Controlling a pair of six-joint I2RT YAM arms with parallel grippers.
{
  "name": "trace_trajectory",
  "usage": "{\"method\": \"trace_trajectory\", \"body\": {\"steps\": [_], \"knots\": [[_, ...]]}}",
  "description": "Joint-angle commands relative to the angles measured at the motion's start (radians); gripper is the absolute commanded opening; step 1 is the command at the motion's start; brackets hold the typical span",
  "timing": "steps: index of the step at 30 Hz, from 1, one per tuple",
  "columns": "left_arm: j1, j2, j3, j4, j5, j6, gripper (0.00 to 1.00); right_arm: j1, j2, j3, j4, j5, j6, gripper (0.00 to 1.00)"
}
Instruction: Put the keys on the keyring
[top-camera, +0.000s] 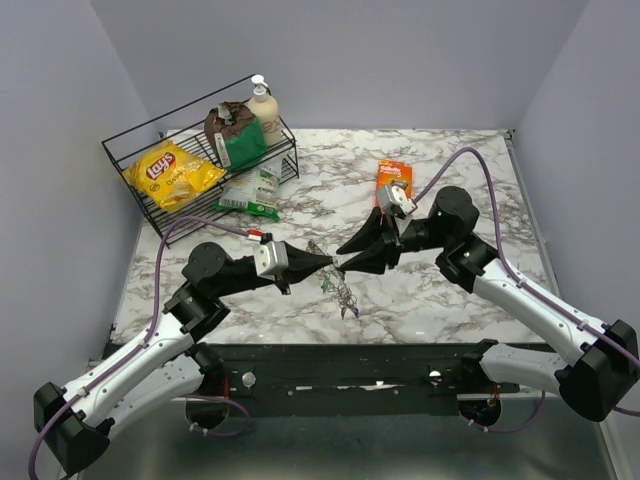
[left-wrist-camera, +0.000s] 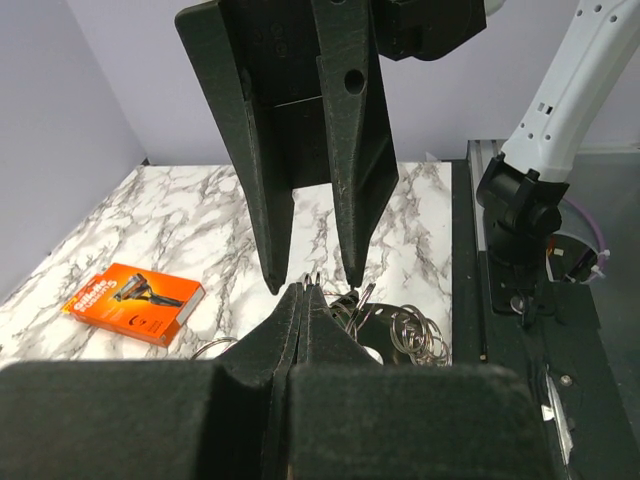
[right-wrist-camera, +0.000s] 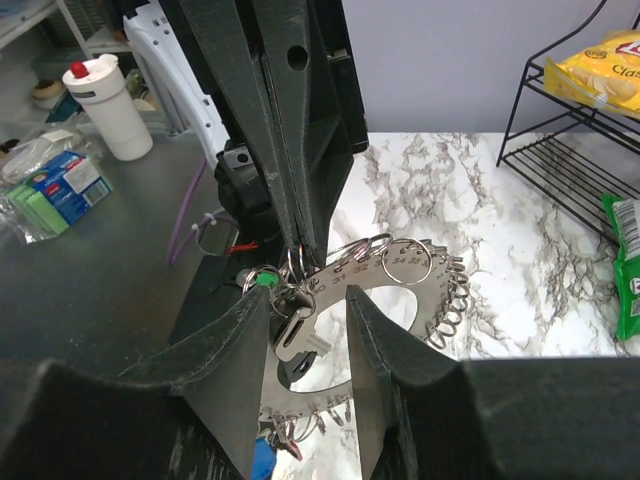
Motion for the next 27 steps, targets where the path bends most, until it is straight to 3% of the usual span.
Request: {"method": "trace_trajectory", "body": {"steps": [1,15,21,27], "knots": [[-0.005,0.0,0.036,0.061,0.028,-0.002,0.0,-0.001,0.015,0.011,0.041,-0.038,0.021,0.44],[-0.006,0.009,0.034,0.075,0.041,-0.035,0.0,0.001,0.031,0.021,0.027,-0.044,0.022,0.26],[-0.006,0.02,0.034,0.075,0.052,-0.038,0.0,0.002,0.038,0.036,-0.012,-0.047,0.013,0.06],[-0.005,0.02,0.041,0.055,0.048,-0.029,0.0,0.002,0.041,0.045,-0.045,-0.018,-0.001,0.01]]}}
